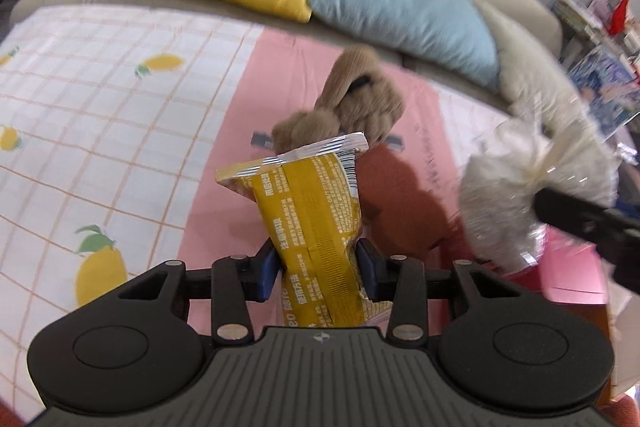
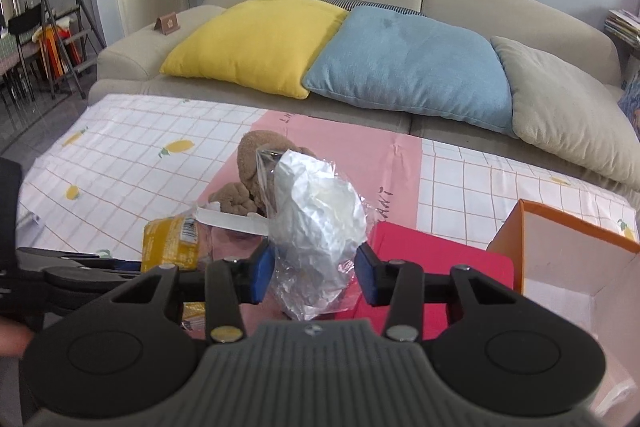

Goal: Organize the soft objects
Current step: 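Carry both items into the box and open both tools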

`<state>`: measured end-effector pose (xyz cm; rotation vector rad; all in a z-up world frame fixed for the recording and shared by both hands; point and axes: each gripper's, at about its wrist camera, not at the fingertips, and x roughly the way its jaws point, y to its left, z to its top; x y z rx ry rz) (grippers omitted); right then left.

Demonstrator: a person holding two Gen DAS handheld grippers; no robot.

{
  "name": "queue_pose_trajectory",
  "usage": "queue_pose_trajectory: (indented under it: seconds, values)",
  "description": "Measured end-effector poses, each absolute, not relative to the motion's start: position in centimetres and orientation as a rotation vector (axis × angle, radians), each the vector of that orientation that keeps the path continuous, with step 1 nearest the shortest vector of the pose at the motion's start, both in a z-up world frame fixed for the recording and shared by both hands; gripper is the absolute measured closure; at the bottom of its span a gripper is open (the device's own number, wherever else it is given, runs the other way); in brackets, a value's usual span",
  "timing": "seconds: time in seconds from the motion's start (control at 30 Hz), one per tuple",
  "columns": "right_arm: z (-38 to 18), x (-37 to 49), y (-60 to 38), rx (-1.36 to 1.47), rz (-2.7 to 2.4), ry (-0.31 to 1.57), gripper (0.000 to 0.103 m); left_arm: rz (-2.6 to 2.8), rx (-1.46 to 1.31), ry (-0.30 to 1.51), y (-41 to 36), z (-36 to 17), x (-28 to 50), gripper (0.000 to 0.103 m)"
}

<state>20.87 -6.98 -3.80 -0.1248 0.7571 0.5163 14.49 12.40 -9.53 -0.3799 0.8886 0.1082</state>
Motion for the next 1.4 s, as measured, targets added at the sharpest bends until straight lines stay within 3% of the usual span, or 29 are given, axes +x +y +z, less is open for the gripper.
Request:
queue_pose_trajectory:
  seconds: [0.4,0.83,1.4]
  values:
    - [-0.9,17.1,-12.7,0.0,0.484,0.688,0.06,-0.038,-0.406,0.81,8.9,-3.7,11.4,0.056]
    - [0.3,16.5,-25.0,0.185,0.287,0.634,0.061,-0.23,-0.275,0.761,-0.4,0.2,13.7,0.056]
    - [-2.8,20.7,-34.1,0.218,0.157,0.646,0.061,-0.428,-0.066,0.833,-11.4,0.2,20.1,0.056]
